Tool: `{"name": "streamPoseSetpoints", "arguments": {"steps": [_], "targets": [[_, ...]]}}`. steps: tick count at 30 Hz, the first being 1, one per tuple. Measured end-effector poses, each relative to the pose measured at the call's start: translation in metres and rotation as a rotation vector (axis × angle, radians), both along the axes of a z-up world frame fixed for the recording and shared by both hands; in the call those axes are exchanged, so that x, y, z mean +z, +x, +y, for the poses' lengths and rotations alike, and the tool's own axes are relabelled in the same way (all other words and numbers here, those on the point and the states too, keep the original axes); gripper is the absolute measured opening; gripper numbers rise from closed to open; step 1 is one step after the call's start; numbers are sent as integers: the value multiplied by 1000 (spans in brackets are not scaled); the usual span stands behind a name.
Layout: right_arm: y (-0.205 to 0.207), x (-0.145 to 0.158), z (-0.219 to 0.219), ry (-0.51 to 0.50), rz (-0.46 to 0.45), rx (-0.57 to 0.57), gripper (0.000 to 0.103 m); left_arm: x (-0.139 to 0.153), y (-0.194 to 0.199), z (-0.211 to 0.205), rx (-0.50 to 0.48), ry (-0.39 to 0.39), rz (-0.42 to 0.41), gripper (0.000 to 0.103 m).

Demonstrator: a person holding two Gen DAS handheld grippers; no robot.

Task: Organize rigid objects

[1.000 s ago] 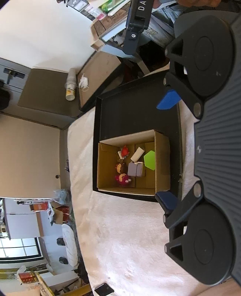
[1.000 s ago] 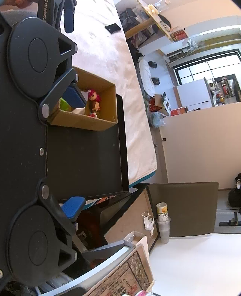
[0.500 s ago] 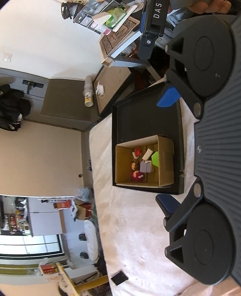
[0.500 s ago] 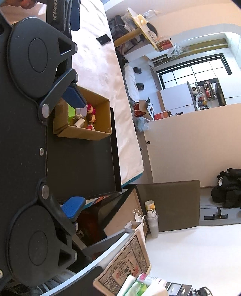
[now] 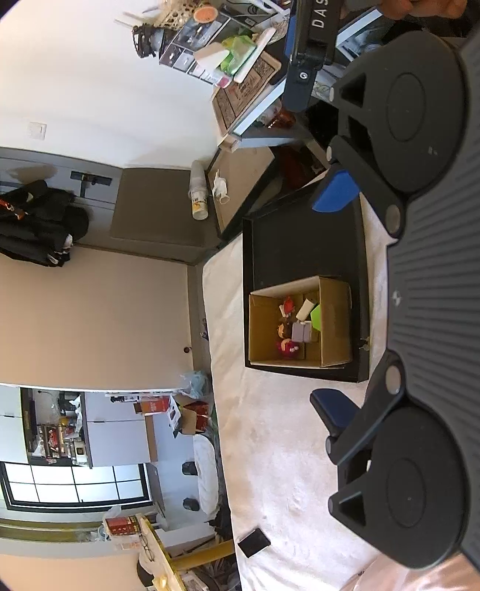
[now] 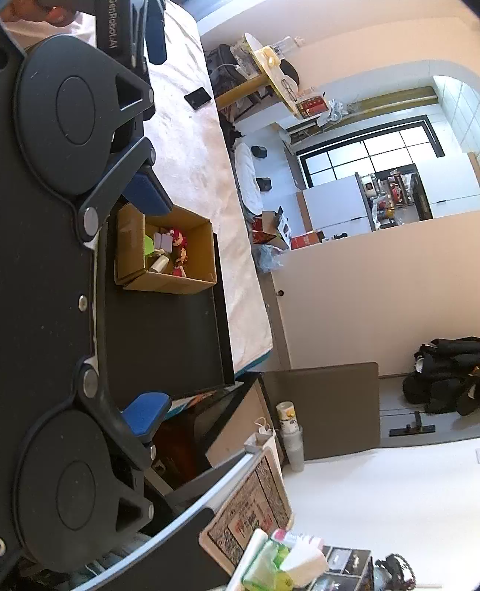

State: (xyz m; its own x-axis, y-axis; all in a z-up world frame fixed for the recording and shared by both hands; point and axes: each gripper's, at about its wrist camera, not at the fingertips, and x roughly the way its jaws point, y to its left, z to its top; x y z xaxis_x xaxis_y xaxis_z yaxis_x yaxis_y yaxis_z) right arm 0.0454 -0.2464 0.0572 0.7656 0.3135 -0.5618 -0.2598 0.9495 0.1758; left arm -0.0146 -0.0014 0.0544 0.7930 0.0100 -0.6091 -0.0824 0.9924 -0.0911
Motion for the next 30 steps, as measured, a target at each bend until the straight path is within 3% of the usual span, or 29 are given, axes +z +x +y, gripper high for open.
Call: {"name": "streamPoseSetpoints", "arguments": {"steps": [18, 30], "targets": [[-43, 4, -20, 1, -48, -24, 103, 4, -42, -12, -9, 31, -42, 102], [-51, 10, -7, -27, -79, -13, 103, 7, -44, -10, -18, 24, -49, 102]]}}
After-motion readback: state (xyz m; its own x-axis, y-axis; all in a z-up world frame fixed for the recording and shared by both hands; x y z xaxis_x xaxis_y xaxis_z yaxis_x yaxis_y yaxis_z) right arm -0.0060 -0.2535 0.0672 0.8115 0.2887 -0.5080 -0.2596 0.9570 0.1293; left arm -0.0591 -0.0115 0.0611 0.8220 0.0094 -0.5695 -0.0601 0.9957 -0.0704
